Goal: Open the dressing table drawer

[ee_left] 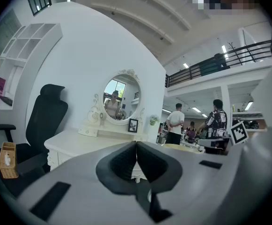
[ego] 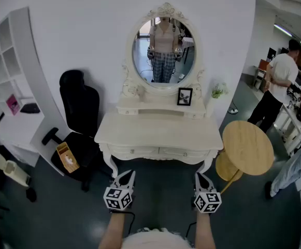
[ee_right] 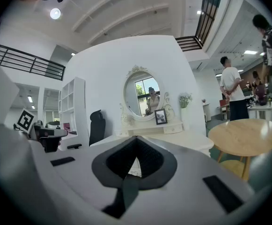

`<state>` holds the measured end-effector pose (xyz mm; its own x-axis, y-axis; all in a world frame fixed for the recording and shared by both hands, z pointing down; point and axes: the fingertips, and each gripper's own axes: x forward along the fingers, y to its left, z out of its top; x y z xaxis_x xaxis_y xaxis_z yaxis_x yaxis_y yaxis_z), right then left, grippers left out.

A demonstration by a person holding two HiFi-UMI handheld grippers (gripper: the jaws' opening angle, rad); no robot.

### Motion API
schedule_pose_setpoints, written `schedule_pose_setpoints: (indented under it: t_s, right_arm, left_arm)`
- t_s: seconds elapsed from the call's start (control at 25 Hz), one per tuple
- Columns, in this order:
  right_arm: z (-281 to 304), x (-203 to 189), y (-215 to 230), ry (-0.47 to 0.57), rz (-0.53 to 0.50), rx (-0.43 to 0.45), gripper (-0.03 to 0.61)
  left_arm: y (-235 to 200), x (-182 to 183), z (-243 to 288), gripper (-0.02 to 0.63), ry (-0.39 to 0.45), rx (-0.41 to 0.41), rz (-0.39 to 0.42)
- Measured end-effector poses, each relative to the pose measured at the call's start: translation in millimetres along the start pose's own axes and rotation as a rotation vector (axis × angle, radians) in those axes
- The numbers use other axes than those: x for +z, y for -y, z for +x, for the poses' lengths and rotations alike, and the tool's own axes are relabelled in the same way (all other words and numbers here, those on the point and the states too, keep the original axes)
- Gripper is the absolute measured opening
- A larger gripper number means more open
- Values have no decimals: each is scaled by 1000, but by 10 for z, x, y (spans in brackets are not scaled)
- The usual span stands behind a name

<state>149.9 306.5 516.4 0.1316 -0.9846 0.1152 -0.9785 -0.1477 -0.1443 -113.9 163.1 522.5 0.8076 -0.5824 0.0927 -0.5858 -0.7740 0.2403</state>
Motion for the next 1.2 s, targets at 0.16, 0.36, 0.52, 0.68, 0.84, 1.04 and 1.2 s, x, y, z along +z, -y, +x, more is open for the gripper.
schedule_pose_setpoints:
  t_s: [0.16,0.36,0.52,0.68,0.84,1.04,1.2]
  right_arm:
    - [36,2,-17,1,-4,3,15]
    - [46,-16,-31,-4,-5,7,15]
    - [48,-32,-45,-5,-4,6,14]
    - [63,-33,-46,6,19,16,15]
    - [74,-41,-57,15,43,12,15]
    - [77,-116,-99,-7,47,17,15]
    - [82,-137,-137,-21,39,14,15]
  left_arm:
    - [-30,-13,11,28,-3,2,-2]
    - [-40,-18,17,28,-4,2,-6]
    - [-39,-51,0,28,-9,-2,-9]
    - [-45,-72,13,28,-6,-8,-12]
    - [-23,-90,2,28,-7,-27,-21]
    - [-23,-154,-55,28,-4,-28,-31]
    - [-102,-138,-109,29,8,-10,-28]
